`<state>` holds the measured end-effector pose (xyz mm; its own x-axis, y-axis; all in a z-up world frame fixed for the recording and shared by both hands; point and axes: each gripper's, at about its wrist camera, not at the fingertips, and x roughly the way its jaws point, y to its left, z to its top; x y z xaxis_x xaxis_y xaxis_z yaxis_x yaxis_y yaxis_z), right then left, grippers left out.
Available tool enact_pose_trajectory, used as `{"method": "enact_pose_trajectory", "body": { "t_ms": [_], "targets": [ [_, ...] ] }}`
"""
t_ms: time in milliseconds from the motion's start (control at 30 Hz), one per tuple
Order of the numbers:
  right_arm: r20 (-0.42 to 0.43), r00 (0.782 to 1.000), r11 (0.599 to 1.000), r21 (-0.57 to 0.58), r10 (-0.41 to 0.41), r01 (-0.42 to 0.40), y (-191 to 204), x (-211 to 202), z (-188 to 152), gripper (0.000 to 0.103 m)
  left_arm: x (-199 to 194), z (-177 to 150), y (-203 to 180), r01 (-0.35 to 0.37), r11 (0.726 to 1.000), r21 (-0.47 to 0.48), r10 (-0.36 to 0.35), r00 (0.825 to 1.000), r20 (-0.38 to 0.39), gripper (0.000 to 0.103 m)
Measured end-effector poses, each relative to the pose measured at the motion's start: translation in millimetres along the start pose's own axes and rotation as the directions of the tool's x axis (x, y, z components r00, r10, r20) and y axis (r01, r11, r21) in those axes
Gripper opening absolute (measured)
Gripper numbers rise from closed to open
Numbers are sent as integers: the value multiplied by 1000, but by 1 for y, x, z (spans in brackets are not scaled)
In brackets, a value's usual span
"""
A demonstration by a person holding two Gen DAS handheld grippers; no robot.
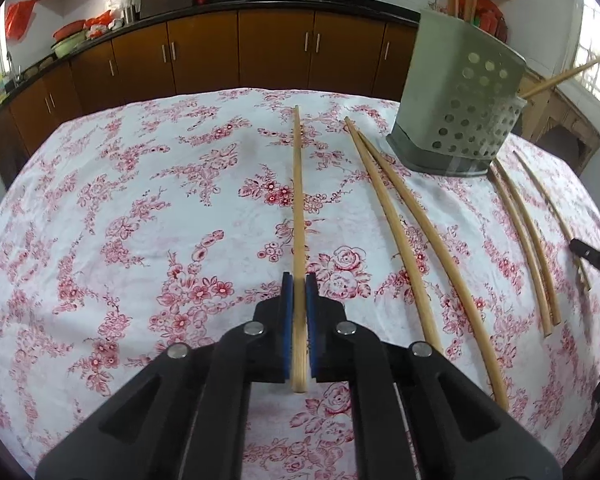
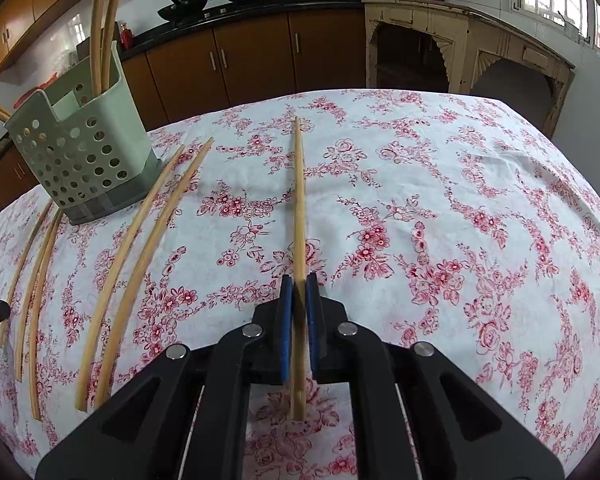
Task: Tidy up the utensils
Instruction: 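Lift both held chopsticks upright over the green holder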
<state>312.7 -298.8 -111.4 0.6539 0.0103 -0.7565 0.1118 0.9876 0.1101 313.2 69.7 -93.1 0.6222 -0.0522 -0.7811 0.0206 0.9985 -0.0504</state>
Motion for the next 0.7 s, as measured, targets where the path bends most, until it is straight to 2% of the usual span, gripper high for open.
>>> {"method": "enact_pose_trajectory", "body": {
  "t_ms": [200,433,600,700],
  "targets": [
    [95,995,1000,-1,17,-17,-2,-34,5,8,-22,2,3,7,1000,-3,-7,999,34,7],
    [221,975,999,1,34,-35,-6,-71,19,8,-68,15,7,12,1000,-13,-10,987,161,7],
    [311,949,999,-11,49,-47,-2,-98,31,8,-106,29,4,13,1000,0,-12,955,295,7],
    [360,931,998,-25,59,-53,1,-114,39,8,-129,40,3,29,1000,-10,-24,928,371,7]
  ]
}}
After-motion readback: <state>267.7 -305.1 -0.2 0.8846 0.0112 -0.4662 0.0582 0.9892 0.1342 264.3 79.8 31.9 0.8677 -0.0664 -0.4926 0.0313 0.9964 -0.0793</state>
